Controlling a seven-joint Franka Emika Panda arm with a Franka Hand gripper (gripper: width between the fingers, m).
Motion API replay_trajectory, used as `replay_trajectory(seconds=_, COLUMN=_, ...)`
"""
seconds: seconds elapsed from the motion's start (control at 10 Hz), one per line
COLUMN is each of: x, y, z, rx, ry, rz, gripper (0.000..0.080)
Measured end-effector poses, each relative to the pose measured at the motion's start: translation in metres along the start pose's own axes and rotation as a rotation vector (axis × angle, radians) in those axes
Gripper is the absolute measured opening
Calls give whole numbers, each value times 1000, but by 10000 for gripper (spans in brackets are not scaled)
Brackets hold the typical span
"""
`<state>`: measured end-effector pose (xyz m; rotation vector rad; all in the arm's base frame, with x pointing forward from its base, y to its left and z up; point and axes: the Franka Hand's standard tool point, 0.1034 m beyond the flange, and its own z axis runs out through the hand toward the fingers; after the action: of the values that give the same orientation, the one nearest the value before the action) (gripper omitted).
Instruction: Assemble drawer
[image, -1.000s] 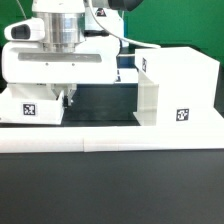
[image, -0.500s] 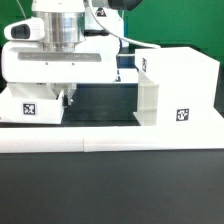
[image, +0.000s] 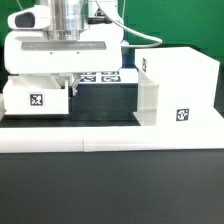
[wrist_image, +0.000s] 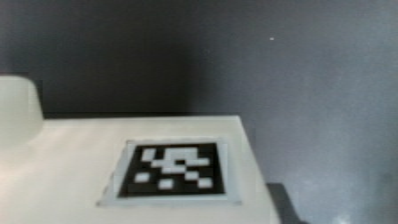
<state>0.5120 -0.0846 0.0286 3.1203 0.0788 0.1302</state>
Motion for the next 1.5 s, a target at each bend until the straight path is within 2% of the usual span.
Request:
replay_trajectory(seconds=0.2, x=-1, y=1, z=1, rx=0, ry=-2, rz=-34, gripper=42)
replay_trajectory(seconds=0.5, x=-1, y=2, z=1, rx=-4, ry=-5, rz=-231, gripper=42)
replay_trajectory(seconds=0.6, x=0, y=-3, z=1, rx=-5, ry=-13, rz=-305, gripper=42)
replay_trajectory(seconds=0.9, x=-2, y=-8, z=3, rx=20, ry=-45, rz=-511, gripper=42)
replay_trajectory(seconds=1.3, x=-4, y=-3, z=3, rx=16, ry=-53, rz=-744, gripper=42)
replay_trajectory(seconds=1.5, x=-4, y=-7, z=3, rx=9, ry=-69, rz=-907, gripper=42)
